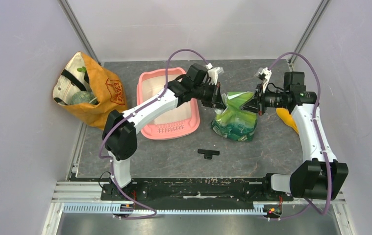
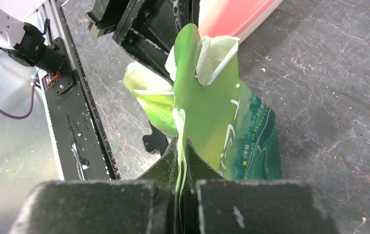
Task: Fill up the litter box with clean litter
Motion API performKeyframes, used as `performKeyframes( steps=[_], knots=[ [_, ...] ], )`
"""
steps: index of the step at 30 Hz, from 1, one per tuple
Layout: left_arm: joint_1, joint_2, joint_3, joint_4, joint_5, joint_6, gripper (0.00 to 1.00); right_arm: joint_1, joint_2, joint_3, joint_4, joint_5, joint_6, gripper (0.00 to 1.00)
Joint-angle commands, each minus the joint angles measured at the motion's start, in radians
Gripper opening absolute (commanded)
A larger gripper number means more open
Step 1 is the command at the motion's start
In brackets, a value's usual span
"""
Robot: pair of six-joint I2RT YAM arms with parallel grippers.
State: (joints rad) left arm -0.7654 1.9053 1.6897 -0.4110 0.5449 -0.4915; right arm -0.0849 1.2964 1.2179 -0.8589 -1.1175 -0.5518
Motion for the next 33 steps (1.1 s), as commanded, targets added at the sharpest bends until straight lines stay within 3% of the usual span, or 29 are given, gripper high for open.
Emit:
performKeyframes(
  steps=[1, 12, 13, 15, 20, 23, 25, 28, 33],
  knots=[
    [0.003, -0.044, 0.078, 0.090, 0.041, 0.071, 0.02, -0.027, -0.016, 0.079, 0.022, -0.154, 0.022, 0.00],
    [0.006, -0.076, -0.041, 0.098, -0.025, 0.053, 0.02, -0.055, 0.065, 0.063, -0.132, -0.085, -0.262, 0.00],
    [0.007, -0.080, -0.041, 0.084, -0.040, 0.058, 0.06, -0.055, 0.067, 0.063, -0.157, -0.080, -0.284, 0.00],
    [0.006, -0.084, -0.030, 0.051, -0.060, 0.072, 0.28, -0.055, 0.067, 0.067, -0.194, -0.070, -0.320, 0.01],
    [0.010, -0.109, -0.018, 0.015, -0.107, 0.093, 0.56, -0.060, 0.045, 0.071, -0.218, -0.053, -0.333, 0.26],
    [0.016, -0.122, -0.009, 0.000, -0.110, 0.106, 0.59, -0.071, 0.033, 0.077, -0.217, -0.050, -0.319, 0.34],
    [0.020, -0.129, -0.001, -0.015, -0.122, 0.114, 0.70, -0.081, 0.028, 0.087, -0.216, -0.052, -0.299, 0.44],
    [0.027, -0.136, 0.013, -0.043, -0.126, 0.126, 0.72, -0.098, 0.020, 0.104, -0.218, -0.056, -0.278, 0.56],
    [0.039, -0.157, 0.015, -0.071, -0.146, 0.143, 0.86, -0.124, -0.010, 0.125, -0.216, -0.057, -0.251, 0.77]
  ],
)
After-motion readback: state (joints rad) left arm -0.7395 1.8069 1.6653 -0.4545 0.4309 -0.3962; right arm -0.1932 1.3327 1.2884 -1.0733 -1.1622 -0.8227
